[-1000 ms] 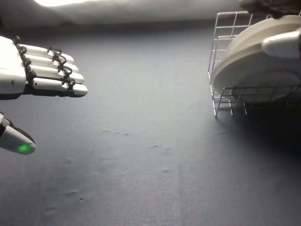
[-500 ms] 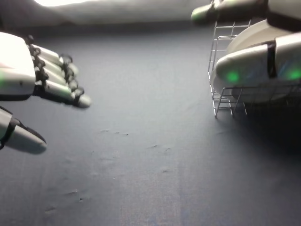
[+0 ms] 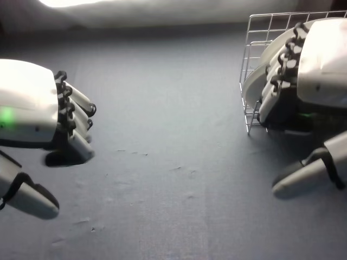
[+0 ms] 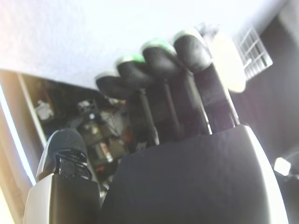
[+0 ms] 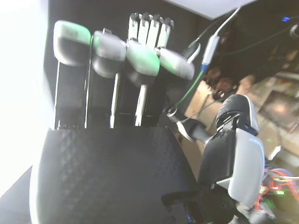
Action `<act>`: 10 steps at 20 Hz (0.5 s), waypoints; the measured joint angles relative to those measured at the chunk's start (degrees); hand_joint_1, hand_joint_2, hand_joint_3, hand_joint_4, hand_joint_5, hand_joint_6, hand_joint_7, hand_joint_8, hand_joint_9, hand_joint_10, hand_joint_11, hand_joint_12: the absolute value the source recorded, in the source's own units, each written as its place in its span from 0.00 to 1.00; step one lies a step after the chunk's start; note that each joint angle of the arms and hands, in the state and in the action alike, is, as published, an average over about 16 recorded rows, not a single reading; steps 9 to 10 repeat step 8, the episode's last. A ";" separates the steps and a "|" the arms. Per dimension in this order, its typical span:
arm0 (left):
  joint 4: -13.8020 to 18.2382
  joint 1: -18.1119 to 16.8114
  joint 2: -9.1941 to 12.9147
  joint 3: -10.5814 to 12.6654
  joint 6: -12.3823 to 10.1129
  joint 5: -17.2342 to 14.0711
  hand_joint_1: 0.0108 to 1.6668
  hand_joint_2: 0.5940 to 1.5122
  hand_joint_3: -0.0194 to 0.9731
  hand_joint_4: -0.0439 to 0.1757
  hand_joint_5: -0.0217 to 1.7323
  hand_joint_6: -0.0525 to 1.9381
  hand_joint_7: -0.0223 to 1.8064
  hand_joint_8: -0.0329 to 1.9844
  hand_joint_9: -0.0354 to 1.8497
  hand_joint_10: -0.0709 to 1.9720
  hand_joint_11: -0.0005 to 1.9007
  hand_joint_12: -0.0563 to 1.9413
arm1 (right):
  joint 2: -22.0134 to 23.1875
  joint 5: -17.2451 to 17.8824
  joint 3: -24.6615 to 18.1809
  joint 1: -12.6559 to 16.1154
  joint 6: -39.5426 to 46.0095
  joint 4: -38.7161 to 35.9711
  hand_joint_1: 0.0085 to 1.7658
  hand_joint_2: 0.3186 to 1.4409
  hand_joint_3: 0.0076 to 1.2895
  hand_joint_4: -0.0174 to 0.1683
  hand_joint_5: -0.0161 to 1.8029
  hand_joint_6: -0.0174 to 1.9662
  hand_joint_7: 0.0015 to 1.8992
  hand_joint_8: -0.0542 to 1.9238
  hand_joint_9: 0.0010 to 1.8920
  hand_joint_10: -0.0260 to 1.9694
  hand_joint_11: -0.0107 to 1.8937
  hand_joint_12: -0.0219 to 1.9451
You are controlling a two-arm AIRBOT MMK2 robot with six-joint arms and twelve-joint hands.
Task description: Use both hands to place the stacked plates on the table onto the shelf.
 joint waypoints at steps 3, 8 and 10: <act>0.46 -0.12 0.34 -1.22 0.20 -0.49 0.22 0.71 0.02 0.59 0.64 0.94 0.66 0.94 0.62 0.95 0.54 0.97 | -0.03 2.11 0.09 -0.75 -0.53 -2.20 0.15 0.75 0.01 0.15 0.71 0.79 0.71 0.83 0.69 0.86 0.65 0.96; 1.42 -0.28 0.79 -2.41 0.65 -0.88 0.33 0.76 0.01 0.80 0.75 0.99 0.78 0.97 0.75 0.97 0.68 1.00 | -0.01 4.24 0.21 -1.31 -1.19 -3.95 0.23 0.84 0.01 0.19 0.87 0.99 0.86 0.99 0.87 0.98 0.88 0.98; 1.42 -0.28 0.79 -2.41 0.65 -0.88 0.33 0.76 0.01 0.80 0.75 0.99 0.78 0.97 0.75 0.97 0.68 1.00 | -0.01 4.24 0.21 -1.31 -1.19 -3.95 0.23 0.84 0.01 0.19 0.87 0.99 0.86 0.99 0.87 0.98 0.88 0.98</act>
